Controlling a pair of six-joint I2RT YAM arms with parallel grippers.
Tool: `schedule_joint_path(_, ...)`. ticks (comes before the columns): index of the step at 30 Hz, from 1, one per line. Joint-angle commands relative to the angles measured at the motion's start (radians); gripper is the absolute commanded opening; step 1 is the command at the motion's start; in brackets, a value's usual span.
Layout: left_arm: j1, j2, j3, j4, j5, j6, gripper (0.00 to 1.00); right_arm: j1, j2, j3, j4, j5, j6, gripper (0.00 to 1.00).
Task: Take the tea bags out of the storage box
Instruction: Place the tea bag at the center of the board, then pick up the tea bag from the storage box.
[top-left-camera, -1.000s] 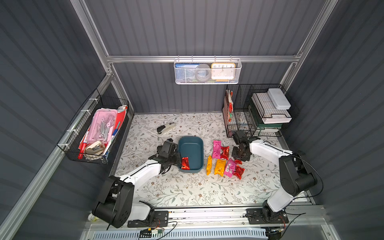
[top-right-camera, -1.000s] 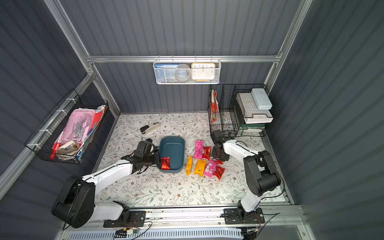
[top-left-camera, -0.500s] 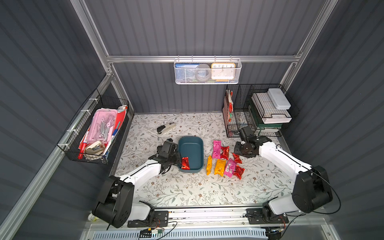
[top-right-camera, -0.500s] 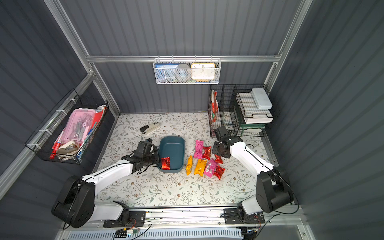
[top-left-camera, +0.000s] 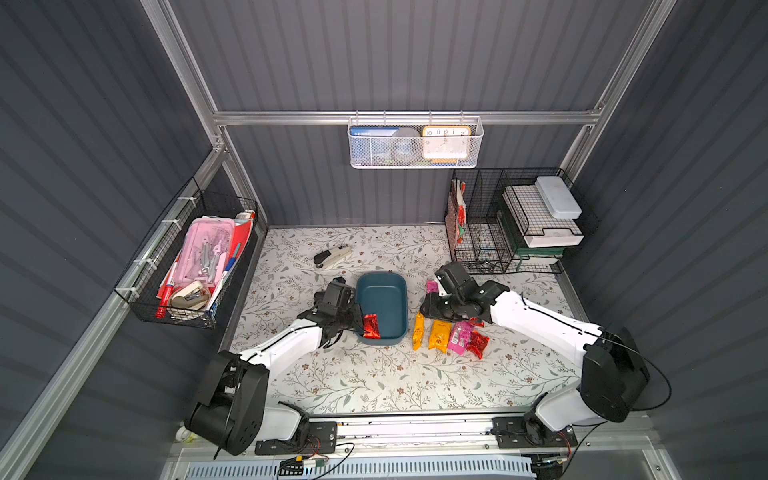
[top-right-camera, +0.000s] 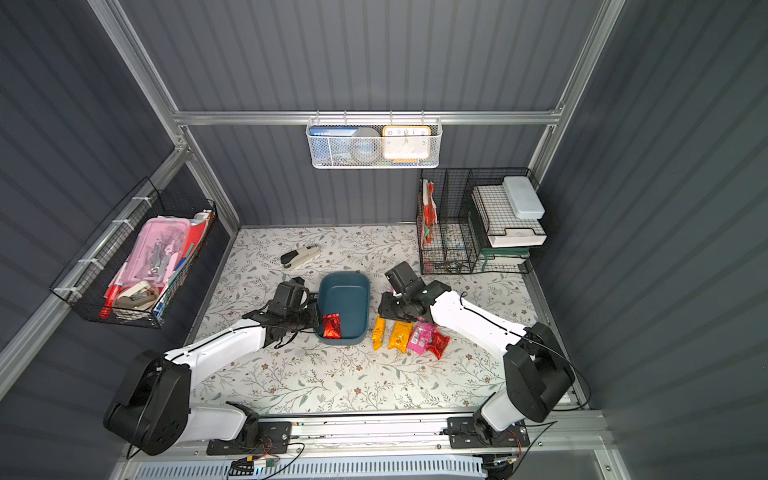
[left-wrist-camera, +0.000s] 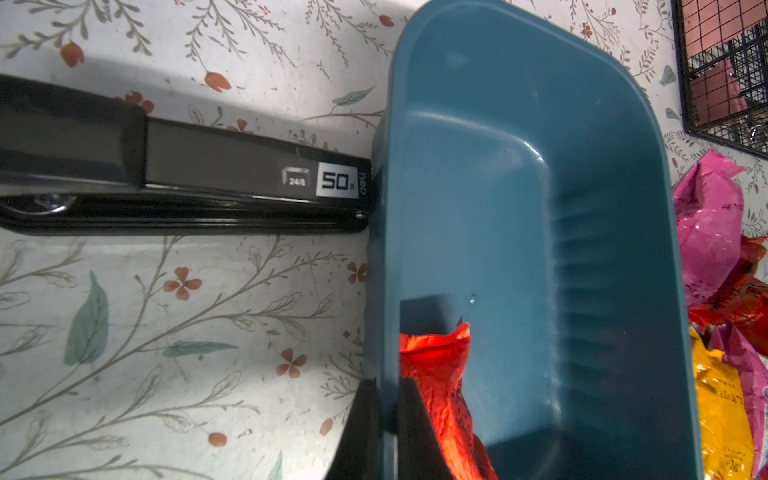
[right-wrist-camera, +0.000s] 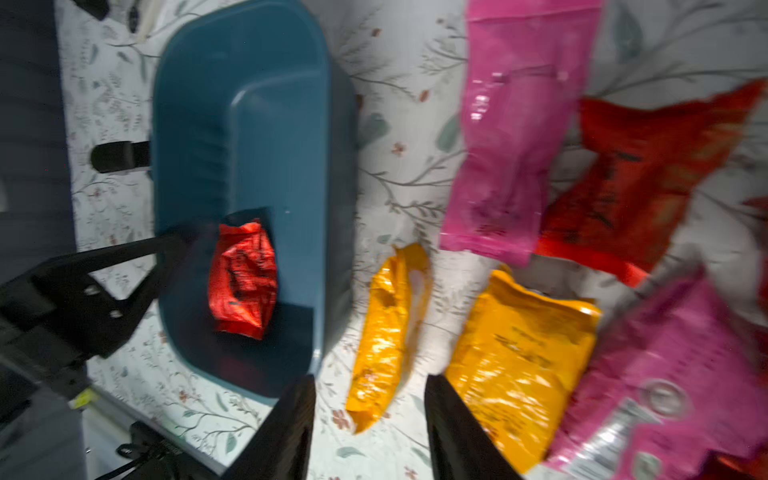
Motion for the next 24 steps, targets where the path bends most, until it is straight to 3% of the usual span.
schedule_joint_path(1, 0.0, 0.011, 0.017, 0.016, -0.003, -0.015, 0.0, 0.069, 0.083, 0.079, 0.084, -0.043, 0.14, 0.48)
schedule_joint_path(9, -0.002, 0.009, 0.017, 0.008, -0.007, -0.017, 0.0, 0.175, 0.279, 0.218, 0.129, -0.042, 0.238, 0.49)
schedule_joint_path(24, -0.004, -0.001, 0.003, 0.008, -0.004, -0.02, 0.0, 0.209, 0.464, 0.289, 0.155, -0.153, 0.208, 0.5)
